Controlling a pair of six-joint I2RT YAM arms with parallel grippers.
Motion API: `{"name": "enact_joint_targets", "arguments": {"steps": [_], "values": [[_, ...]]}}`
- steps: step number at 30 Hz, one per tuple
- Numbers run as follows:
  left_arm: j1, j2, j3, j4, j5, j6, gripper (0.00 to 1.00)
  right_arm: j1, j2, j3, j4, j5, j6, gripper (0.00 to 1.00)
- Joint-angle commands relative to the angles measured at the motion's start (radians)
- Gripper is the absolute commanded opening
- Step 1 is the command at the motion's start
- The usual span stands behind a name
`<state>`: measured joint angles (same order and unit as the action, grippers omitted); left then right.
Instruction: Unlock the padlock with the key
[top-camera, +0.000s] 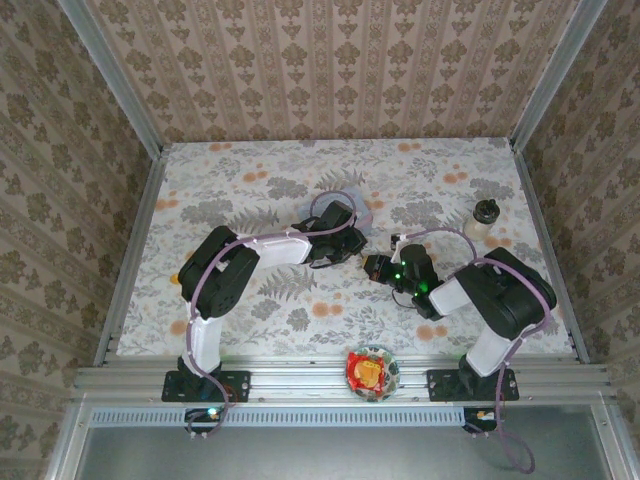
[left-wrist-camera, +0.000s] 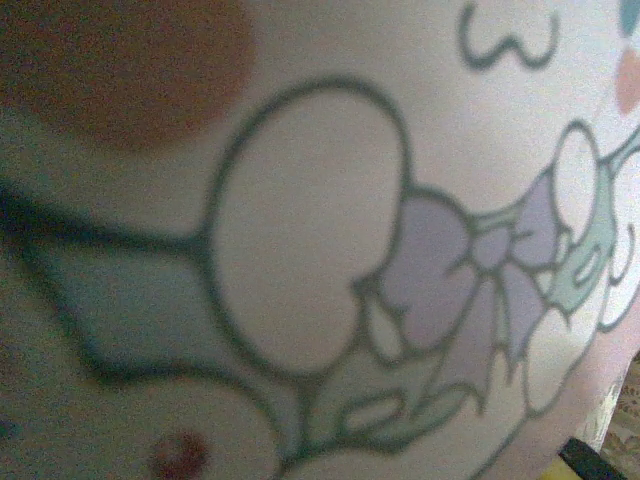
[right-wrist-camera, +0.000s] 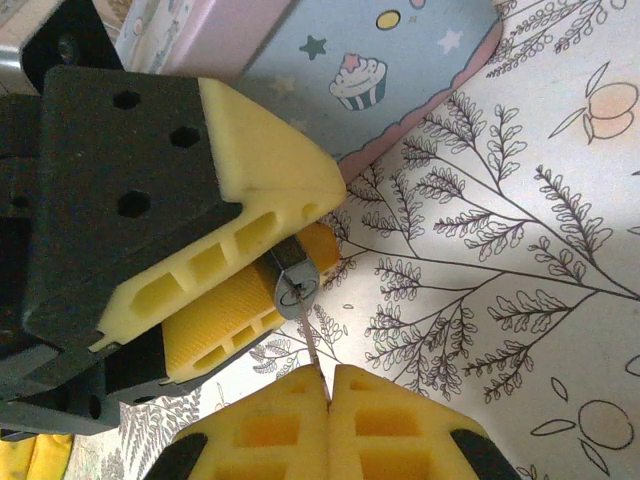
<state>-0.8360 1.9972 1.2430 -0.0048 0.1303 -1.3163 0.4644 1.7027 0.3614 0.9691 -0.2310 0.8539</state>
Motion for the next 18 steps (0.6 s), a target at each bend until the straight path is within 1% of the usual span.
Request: {"name": "enact_joint_targets", "arguments": {"steps": [1, 7, 18], "values": [[-0.014, 0.037, -0.031, -0.039, 0.161, -0.096, 0.22, -0.006, 0.03, 0.028, 0.051, -0.007, 0.016, 0.0], [-0.018, 0.041, -0.027, -0.041, 0.166, -0.092, 0.22, -0.017, 0.049, 0.03, 0.096, -0.043, 0.019, 0.0], [-0.025, 0.048, -0.023, -0.045, 0.178, -0.087, 0.22, -0.05, 0.045, 0.064, 0.1, -0.071, 0.029, 0.0]]}}
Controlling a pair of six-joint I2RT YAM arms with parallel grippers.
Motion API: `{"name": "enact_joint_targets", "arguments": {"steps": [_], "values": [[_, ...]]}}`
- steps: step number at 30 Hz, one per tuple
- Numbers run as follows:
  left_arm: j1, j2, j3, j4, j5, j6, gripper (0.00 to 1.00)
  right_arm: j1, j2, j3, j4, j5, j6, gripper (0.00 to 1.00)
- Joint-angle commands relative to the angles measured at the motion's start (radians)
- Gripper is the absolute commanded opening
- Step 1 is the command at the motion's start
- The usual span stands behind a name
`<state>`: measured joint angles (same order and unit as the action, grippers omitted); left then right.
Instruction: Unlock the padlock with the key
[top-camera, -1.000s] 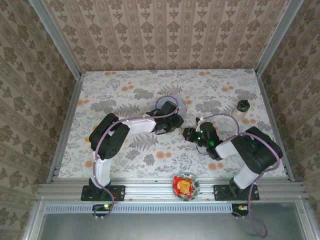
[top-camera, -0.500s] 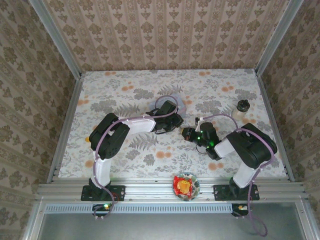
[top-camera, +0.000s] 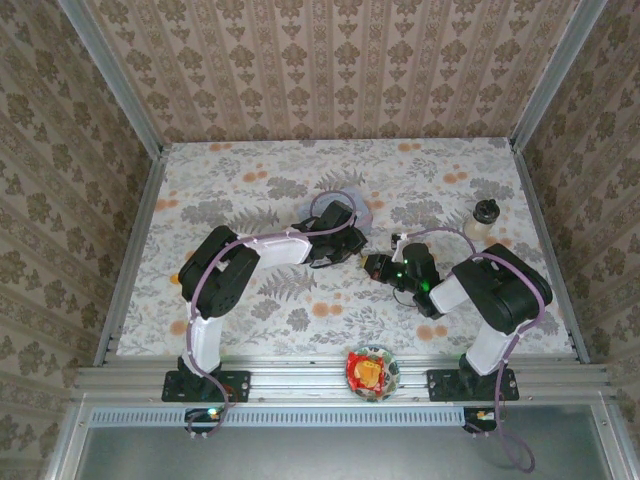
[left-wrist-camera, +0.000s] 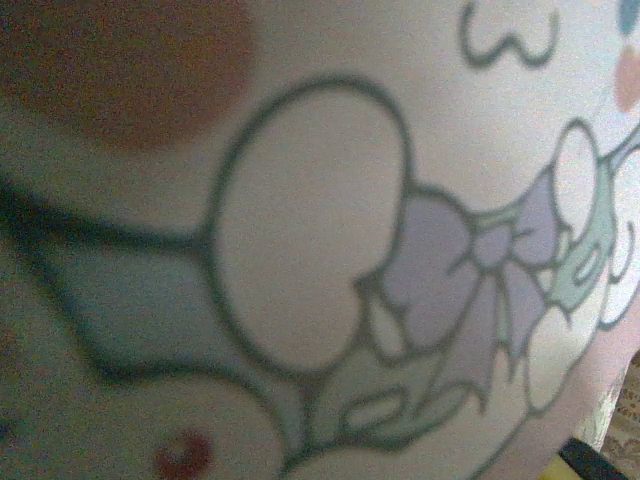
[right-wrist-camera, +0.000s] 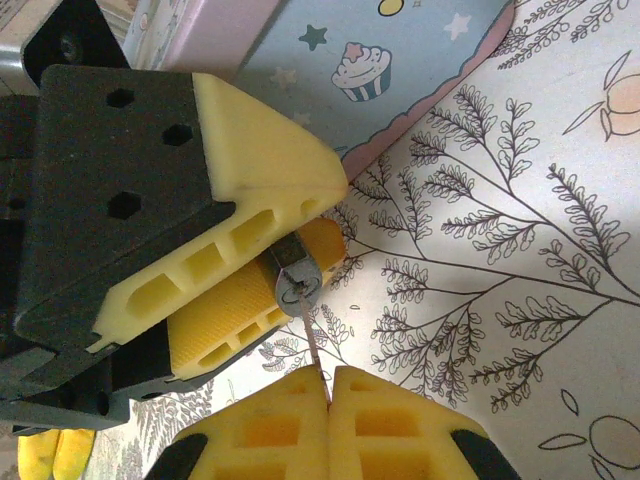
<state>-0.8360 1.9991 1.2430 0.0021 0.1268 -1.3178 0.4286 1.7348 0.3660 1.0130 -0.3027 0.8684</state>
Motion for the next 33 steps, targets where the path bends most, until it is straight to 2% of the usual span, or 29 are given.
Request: {"name": "enact_joint_targets", "arguments": {"steps": [1, 8, 21, 33], "values": [[-0.027, 0.046, -0.023, -0.052, 0.183, -0.082, 0.22, -0.018, 0.011, 0.063, 0.056, -0.002, 0.017, 0.0], [-0.035, 0.053, -0.014, -0.058, 0.195, -0.081, 0.22, -0.036, 0.031, 0.101, 0.062, -0.037, 0.048, 0.0], [-0.042, 0.05, -0.006, -0.075, 0.212, -0.064, 0.22, -0.074, 0.109, 0.105, 0.196, -0.101, 0.133, 0.0], [-0.048, 0.023, -0.007, -0.12, 0.212, -0.026, 0.21, -0.092, 0.068, 0.14, 0.111, -0.088, 0.09, 0.0]]}}
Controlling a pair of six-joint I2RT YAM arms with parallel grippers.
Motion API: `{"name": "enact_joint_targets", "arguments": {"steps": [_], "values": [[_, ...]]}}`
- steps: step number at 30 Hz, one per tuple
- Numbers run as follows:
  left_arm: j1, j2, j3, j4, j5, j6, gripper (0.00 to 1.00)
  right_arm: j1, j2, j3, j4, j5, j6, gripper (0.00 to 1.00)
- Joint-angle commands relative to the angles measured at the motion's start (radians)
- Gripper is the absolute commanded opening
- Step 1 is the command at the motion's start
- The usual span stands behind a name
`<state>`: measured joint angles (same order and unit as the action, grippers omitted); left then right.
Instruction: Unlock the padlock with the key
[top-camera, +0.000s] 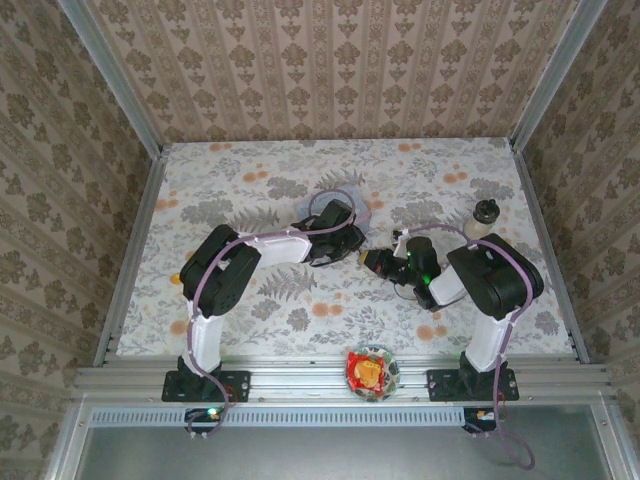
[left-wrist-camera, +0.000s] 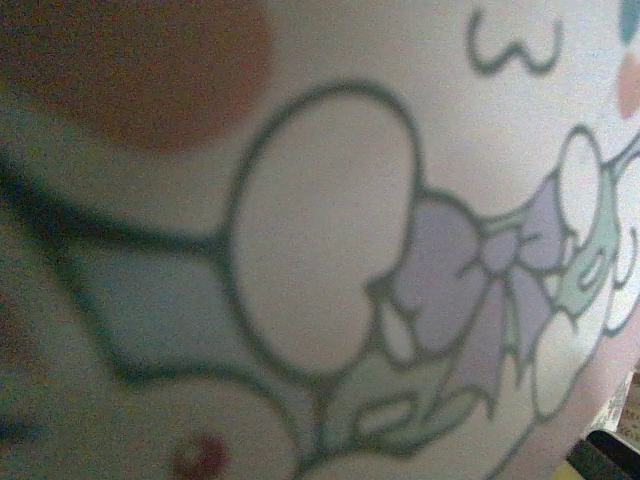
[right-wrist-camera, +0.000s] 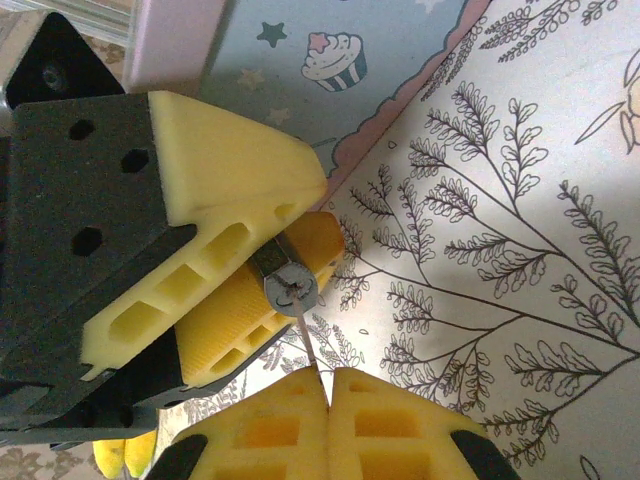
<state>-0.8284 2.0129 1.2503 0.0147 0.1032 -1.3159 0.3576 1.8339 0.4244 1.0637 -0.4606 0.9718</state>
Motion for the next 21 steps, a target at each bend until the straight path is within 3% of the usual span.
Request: {"name": "enact_joint_targets", "arguments": {"steps": [1, 21], "values": [[-0.055, 0.009, -0.013, -0.135, 0.236, -0.026, 0.21, -0.024, -0.033, 0.085, 0.057, 0.067, -0.015, 0.0], [-0.061, -0.023, -0.035, -0.11, 0.278, -0.014, 0.21, -0.049, -0.137, 0.025, 0.0, 0.034, -0.004, 0.0]]}}
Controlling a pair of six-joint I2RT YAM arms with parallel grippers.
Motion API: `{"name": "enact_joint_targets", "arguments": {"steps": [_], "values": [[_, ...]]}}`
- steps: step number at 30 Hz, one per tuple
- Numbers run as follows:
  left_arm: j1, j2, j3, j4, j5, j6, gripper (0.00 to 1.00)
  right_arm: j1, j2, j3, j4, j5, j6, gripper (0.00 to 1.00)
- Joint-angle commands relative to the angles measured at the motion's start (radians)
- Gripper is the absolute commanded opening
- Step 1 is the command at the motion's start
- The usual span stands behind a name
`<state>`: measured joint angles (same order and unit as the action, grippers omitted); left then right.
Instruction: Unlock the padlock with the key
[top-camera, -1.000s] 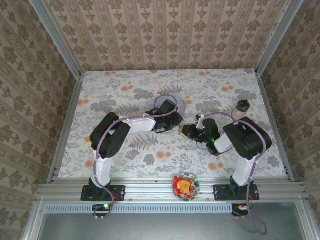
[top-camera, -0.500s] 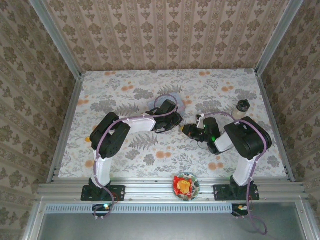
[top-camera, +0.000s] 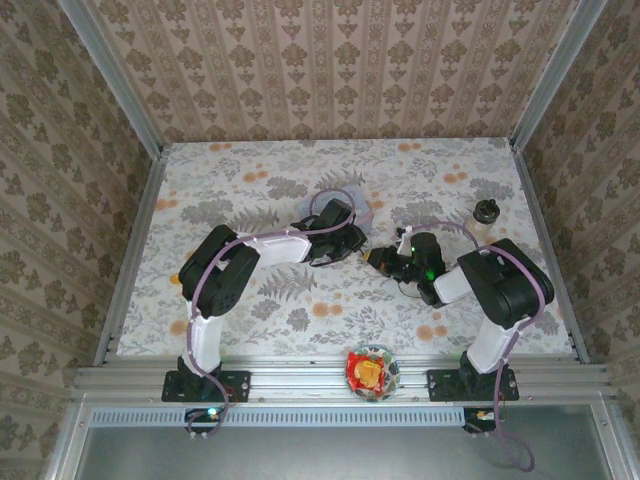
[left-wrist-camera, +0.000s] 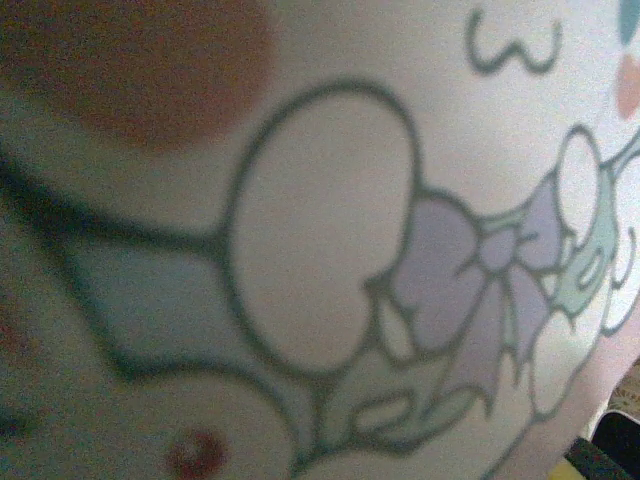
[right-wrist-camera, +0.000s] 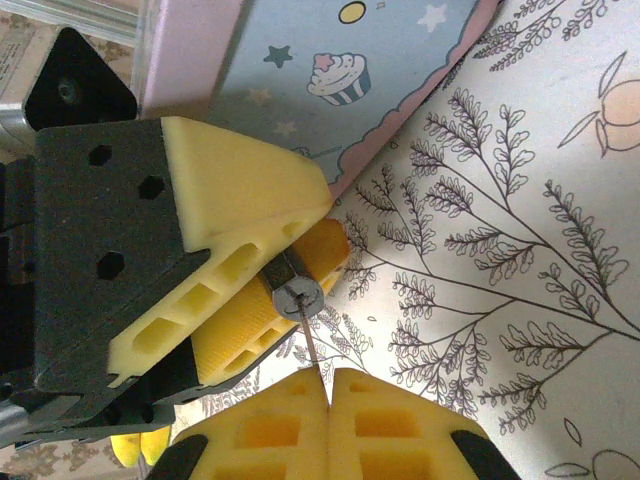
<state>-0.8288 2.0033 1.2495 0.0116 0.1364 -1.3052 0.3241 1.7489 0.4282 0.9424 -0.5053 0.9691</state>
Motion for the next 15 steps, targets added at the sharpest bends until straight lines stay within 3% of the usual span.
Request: {"name": "enact_joint_targets", "arguments": {"steps": [1, 8, 15], "values": [[-0.062, -0.016, -0.032, -0.112, 0.248, -0.025, 0.21, -0.015, -0.053, 0.017, 0.116, 0.078, -0.004, 0.0], [-0.06, -0.031, -0.028, -0.133, 0.253, -0.05, 0.21, 0.022, -0.069, 0.009, 0.059, 0.098, -0.063, 0.0], [-0.062, -0.025, -0.021, -0.132, 0.261, -0.068, 0.21, 0.092, -0.139, 0.017, -0.049, 0.219, -0.149, 0.0]]}}
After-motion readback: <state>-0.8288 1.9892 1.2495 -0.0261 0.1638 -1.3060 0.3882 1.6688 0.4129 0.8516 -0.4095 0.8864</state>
